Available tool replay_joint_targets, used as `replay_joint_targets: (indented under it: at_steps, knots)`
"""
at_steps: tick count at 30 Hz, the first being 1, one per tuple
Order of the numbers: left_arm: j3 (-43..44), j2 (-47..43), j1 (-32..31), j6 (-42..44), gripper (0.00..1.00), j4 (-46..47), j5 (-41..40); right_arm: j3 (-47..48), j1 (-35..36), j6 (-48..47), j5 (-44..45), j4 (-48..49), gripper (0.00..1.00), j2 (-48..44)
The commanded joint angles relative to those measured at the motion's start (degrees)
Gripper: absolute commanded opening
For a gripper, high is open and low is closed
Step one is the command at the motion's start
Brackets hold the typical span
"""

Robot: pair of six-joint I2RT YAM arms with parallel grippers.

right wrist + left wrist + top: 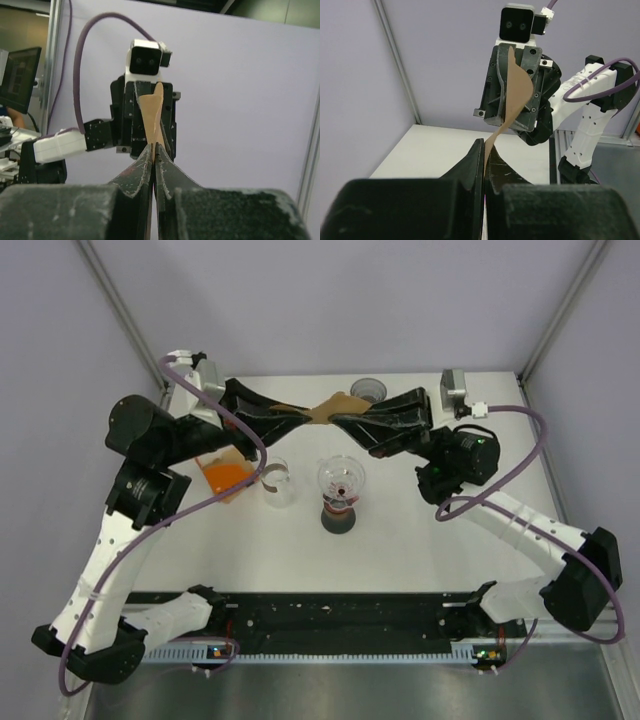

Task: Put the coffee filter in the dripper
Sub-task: Place the coffee filter in the coffee dripper.

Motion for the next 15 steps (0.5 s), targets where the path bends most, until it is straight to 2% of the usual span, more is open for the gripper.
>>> replay_joint_targets:
  at_steps: [1, 3, 4, 6, 7, 9, 12, 15]
  knots:
    - [0.7, -2.1, 0.5, 4.9, 0.00, -3.5, 0.2, 2.6, -0.8, -1.7, -7.8, -9.4, 0.14, -2.4]
    - [0.6, -2.8, 0.6, 10.1, 0.00, -8.7, 1.0, 3.1, -2.2, -4.8, -11.6, -18.4, 0.47, -5.1]
    - [0.6, -3.1, 0.6, 15.7, 0.00, -11.5, 1.5, 3.6, -2.9, -7.5, -12.7, -24.4, 0.57, -6.9]
    - [1.1, -3.3, 0.7, 24.1, 0.00, -19.8, 3.2, 7.1, -3.1, -19.6, -14.1, -41.1, 0.73, -10.5]
    - [1.5, -3.3, 0.7, 29.3, 0.00, -23.4, 3.9, 8.9, -3.1, -23.7, -15.3, -49.8, 0.77, -11.4]
    - [2.4, -3.1, 0.6, 37.5, 0.00, -30.8, 3.7, 13.6, -3.1, -31.4, -16.2, -64.4, 0.90, -12.2]
    - [3.5, -2.7, 0.5, 48.8, 0.00, -40.4, 2.6, 18.2, -3.2, -37.3, -16.6, -78.4, 0.91, -12.4]
    - [3.9, -2.4, 0.5, 50.3, 0.00, -42.3, 2.1, 23.0, -3.1, -39.0, -15.4, -87.2, 0.85, -10.3]
